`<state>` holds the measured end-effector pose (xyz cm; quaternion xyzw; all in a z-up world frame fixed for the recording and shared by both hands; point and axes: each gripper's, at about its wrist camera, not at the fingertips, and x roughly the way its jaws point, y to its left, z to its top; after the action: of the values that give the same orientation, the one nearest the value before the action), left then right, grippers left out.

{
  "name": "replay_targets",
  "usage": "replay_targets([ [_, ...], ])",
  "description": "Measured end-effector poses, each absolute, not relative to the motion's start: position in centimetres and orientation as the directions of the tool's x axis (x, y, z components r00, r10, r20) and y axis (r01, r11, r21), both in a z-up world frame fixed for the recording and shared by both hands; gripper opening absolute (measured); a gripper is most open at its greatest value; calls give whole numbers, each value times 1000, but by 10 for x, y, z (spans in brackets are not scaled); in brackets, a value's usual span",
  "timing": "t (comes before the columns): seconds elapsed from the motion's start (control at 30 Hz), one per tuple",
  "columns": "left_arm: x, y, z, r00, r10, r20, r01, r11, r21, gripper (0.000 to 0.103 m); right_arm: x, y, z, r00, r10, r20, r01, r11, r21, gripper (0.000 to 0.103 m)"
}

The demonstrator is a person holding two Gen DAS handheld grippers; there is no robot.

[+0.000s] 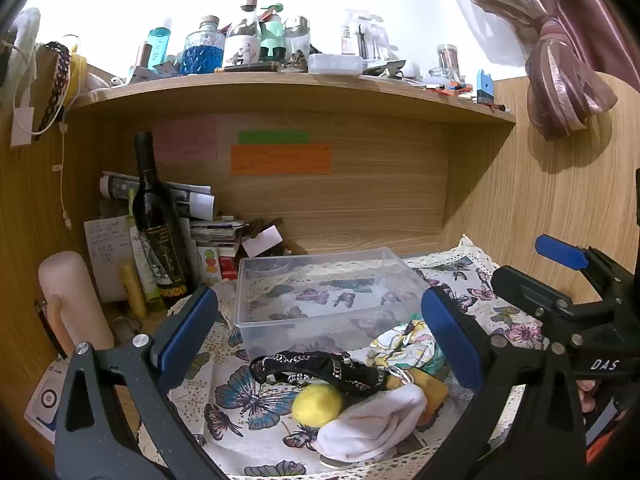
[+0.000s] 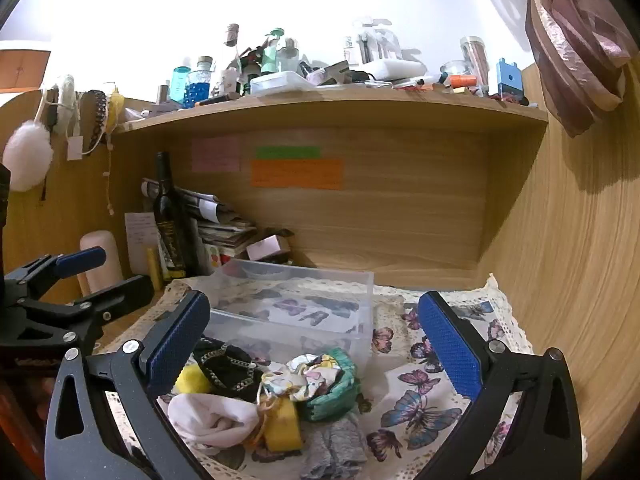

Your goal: Organize soft objects

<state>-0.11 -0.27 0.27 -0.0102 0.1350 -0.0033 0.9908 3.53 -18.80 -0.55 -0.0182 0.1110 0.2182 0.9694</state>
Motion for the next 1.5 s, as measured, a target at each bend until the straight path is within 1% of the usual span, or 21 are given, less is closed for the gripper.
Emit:
replay_targets([
  [1.5, -3, -7, 1, 966, -14, -259, 11, 1000, -15, 103, 33, -188, -4, 881, 423, -214, -427, 904, 26, 103],
])
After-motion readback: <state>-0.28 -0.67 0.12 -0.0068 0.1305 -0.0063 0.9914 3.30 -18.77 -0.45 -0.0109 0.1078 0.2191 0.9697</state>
